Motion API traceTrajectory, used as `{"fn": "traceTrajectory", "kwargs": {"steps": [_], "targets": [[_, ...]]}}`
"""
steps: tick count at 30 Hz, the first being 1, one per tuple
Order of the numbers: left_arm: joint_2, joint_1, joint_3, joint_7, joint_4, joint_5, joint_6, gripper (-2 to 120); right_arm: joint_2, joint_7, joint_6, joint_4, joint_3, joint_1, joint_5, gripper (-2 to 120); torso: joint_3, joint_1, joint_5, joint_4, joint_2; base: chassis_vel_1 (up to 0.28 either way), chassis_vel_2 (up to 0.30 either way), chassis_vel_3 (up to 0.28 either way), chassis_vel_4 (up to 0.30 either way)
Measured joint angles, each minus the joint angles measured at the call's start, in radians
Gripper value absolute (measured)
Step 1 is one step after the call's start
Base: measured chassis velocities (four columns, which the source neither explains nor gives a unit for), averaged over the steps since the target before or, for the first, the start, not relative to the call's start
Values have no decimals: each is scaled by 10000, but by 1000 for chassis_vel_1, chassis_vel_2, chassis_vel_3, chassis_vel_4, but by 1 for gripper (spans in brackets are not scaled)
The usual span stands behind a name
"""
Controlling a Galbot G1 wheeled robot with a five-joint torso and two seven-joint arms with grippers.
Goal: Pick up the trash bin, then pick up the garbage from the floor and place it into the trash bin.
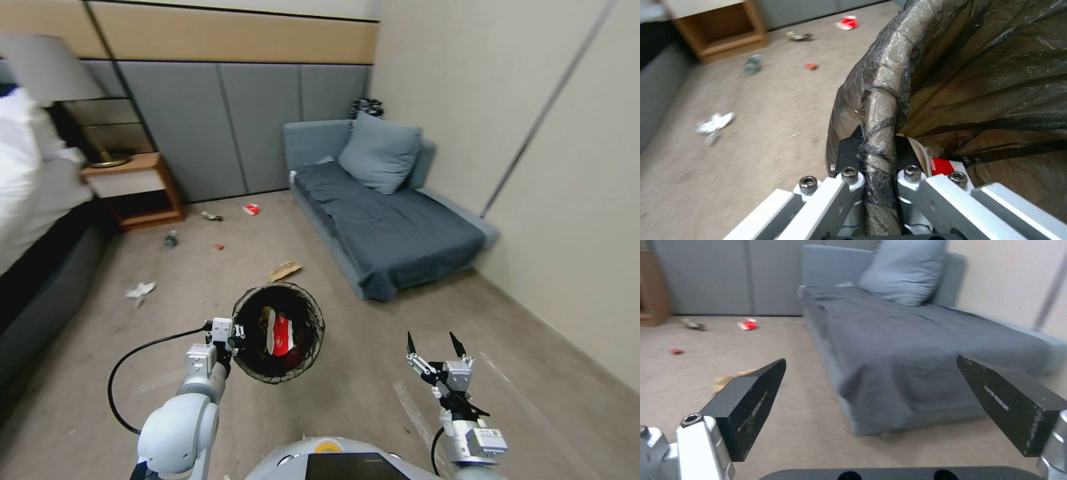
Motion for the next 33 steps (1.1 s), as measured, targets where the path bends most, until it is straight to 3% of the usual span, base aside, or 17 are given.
{"fn": "traceTrajectory", "kwargs": {"steps": [15,21,33], "targets": [[39,-57,-46,-34,117,-1,-175,1,77,20,-140,-73,-41,170,16,100,0,0,0,5,0,117,120,118,111],[22,-68,0,-30,176,0,-176,1,94,46,-237,-88,-53,227,85,100,0,0,0,-5,0,17,6,11,14],[-5,-73,3,-31,198,0,-178,1,93,268,-457,-100,-137,333,117,100,0,0,0,-1,0,0,0,0,0]]}}
